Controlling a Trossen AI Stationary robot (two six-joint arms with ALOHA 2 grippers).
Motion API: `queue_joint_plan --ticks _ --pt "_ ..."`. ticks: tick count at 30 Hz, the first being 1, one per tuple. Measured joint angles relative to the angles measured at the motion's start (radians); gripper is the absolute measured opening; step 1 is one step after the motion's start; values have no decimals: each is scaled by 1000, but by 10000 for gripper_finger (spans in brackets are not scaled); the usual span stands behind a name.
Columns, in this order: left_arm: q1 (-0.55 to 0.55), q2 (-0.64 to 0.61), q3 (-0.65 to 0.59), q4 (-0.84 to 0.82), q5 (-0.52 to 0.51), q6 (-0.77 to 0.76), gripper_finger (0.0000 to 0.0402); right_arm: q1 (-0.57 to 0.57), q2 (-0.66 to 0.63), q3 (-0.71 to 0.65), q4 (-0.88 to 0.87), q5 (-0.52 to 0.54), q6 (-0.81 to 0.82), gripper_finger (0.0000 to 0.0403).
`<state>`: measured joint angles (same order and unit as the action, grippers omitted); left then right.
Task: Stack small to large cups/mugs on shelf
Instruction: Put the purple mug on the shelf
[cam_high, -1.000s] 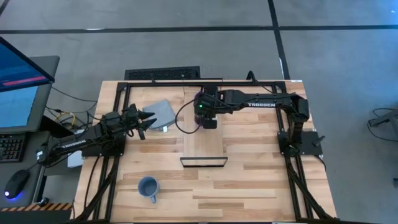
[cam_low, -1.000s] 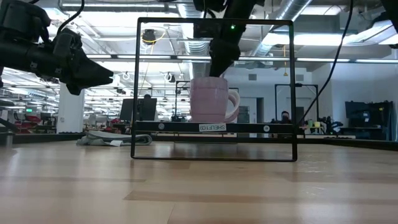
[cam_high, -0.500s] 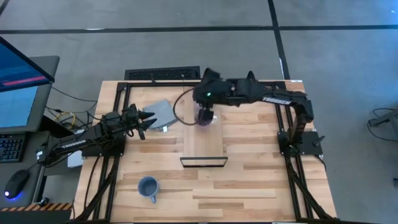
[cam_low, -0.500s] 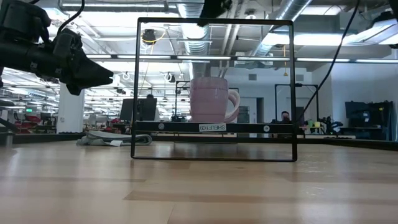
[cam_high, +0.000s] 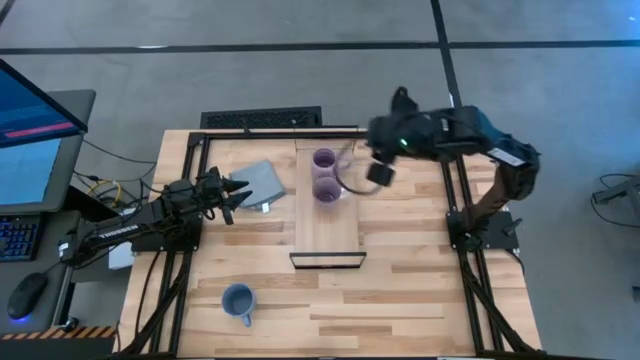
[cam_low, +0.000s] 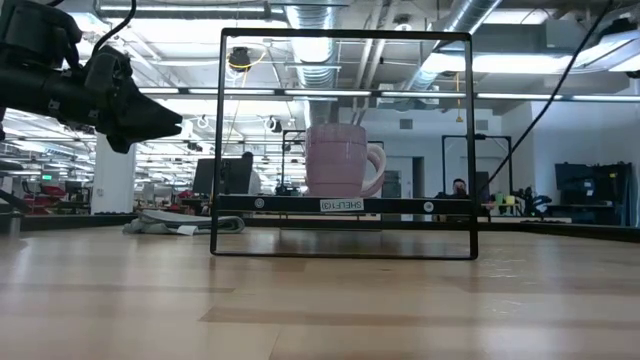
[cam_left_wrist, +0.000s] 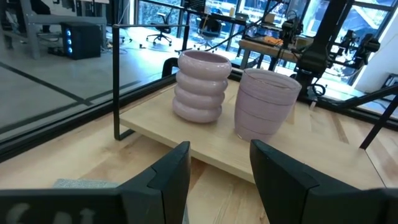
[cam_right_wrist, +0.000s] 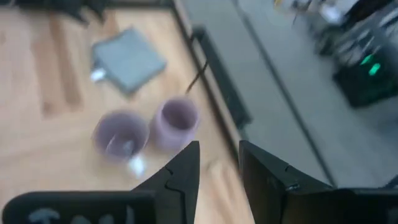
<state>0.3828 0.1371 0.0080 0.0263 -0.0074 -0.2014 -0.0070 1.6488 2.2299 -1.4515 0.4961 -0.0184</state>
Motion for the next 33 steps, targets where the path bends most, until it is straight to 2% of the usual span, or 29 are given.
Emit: queue_joint_plan --ticks 3,10,14,17,21,26,33 --pt "0 0 0 0 0 -3 158 63 -30 -15 -131 6 143 133" --pt "0 0 0 2 0 -21 158 172 -126 -265 -117 34 254 128" --pt "0 -2 0 5 0 -30 158 160 -178 -491 -31 96 273 127" --pt "0 0 0 5 0 -29 158 123 -223 -658 131 97 223 127" --pt "0 0 0 5 0 -29 158 50 -259 -826 362 24 108 127" --pt "0 0 0 4 0 -29 158 -54 -274 -949 593 -108 -11 127" --pt "0 0 0 3 -1 -29 158 -176 -240 -1034 708 -262 -62 127"
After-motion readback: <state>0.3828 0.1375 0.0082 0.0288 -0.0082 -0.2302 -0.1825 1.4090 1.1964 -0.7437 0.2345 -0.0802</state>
